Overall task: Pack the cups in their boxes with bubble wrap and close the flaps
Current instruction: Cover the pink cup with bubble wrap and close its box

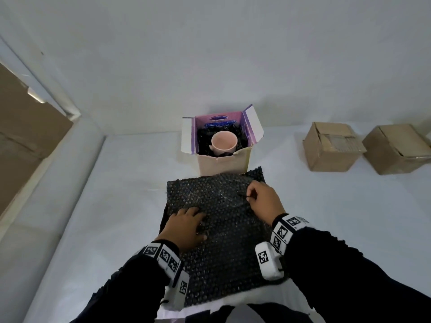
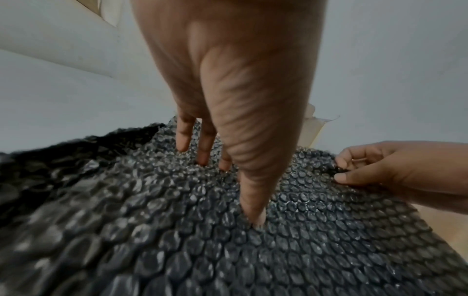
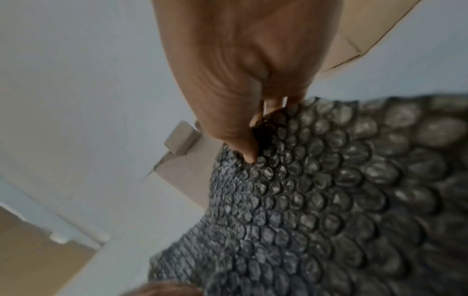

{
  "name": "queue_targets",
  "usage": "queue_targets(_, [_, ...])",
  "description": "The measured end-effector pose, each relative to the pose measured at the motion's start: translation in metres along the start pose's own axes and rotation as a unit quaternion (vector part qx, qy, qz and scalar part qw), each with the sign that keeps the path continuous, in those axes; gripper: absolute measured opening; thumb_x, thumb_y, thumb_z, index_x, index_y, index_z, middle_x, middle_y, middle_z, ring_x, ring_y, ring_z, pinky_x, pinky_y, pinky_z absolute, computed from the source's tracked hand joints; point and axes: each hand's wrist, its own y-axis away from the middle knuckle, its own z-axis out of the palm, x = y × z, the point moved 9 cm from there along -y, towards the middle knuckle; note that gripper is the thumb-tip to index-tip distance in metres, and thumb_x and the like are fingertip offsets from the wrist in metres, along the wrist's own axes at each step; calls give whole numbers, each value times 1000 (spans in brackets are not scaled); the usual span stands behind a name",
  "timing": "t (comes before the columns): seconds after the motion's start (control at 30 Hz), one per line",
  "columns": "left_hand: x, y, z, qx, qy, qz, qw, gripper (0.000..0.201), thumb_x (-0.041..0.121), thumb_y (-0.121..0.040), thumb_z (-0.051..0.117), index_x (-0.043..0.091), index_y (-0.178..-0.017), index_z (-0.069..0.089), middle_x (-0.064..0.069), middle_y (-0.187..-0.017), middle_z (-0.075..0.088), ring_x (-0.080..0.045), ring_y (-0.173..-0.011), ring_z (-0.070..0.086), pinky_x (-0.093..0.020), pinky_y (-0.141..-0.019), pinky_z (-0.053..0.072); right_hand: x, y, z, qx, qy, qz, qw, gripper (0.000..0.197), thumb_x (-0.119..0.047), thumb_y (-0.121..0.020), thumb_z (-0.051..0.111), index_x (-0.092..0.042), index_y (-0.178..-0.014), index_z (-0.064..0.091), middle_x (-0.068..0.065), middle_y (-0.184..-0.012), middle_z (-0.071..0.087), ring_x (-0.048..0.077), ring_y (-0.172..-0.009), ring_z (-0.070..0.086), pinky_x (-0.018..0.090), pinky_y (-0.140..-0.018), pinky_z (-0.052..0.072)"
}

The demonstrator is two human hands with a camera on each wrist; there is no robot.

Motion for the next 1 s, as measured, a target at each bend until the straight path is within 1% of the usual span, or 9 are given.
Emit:
queue_targets(0.1, [1,4,-39,126,11,0,992,78,60,-85,55,29,-150,26,-4,-155,27,-30,-138,28,-47,-111,29,-33,3,-12,-28,-110,-95,989,30,10,-82,54,-19,-79,51,2,-87,58,13,-80,54,27,-74,41])
queue_targets(0.23, [5,32,-130,392,80,81,913,110,62,-65,73,21,-153,21,-14,-159,16,-36,-141,24,-48,-111,23,-85,7,-33,-101,-121,-203,966,29,14,-80,51,-13,-88,54,-3,-89,61,2,-84,56,14,-78,41])
queue_targets(0.3, [17,32,-157,385,64,137,911,110,62,-62,75,24,-152,25,-12,-158,19,-33,-142,24,-47,-111,22,-106,9,-44,-121,-113,-229,959,30,13,-80,51,-14,-92,56,-1,-93,63,11,-88,59,17,-81,44])
queue_targets(0.4, [26,33,-189,403,93,194,890,48,34,-77,66,17,-122,63,-8,-123,62,-24,-116,53,-45,-96,46,-120,6,-70,-56,-125,-218,966,25,-3,-80,63,-18,-99,54,0,-99,63,21,-87,61,31,-78,47])
queue_targets(0.47, [15,27,-196,379,179,160,894,28,19,-83,59,16,-111,66,-7,-107,66,-26,-98,61,-37,-84,50,-113,1,-74,-70,-124,-165,976,44,-23,-76,79,-20,-112,54,-2,-109,65,16,-94,62,30,-83,48])
queue_targets(0.6, [8,26,-198,376,218,148,888,35,25,-87,40,16,-116,57,-10,-106,67,-34,-94,64,-41,-79,51,-94,3,-55,-159,-31,-119,980,44,-25,-86,72,-20,-128,58,1,-121,65,18,-111,59,24,-89,39])
queue_targets(0.8, [20,32,-201,348,310,210,859,25,23,-90,49,25,-114,55,3,-104,63,-15,-94,60,-32,-80,47,-98,-6,-60,-149,-85,-96,980,30,-9,-97,47,-15,-126,54,10,-124,61,27,-115,56,34,-97,42])
queue_targets(0.87, [23,33,-200,334,327,239,851,27,35,-91,55,25,-116,54,3,-104,62,-14,-96,59,-32,-81,48,-104,-10,-67,-138,-97,-106,980,25,-19,-94,56,-15,-118,58,7,-118,63,24,-111,58,36,-96,43])
queue_targets(1.0, [10,28,-199,339,430,189,815,43,61,-91,46,23,-105,63,-2,-100,67,-16,-97,64,-36,-82,51,-120,-4,-69,-188,16,-179,966,59,-49,-64,84,-22,-112,64,-7,-106,68,8,-96,63,24,-86,48])
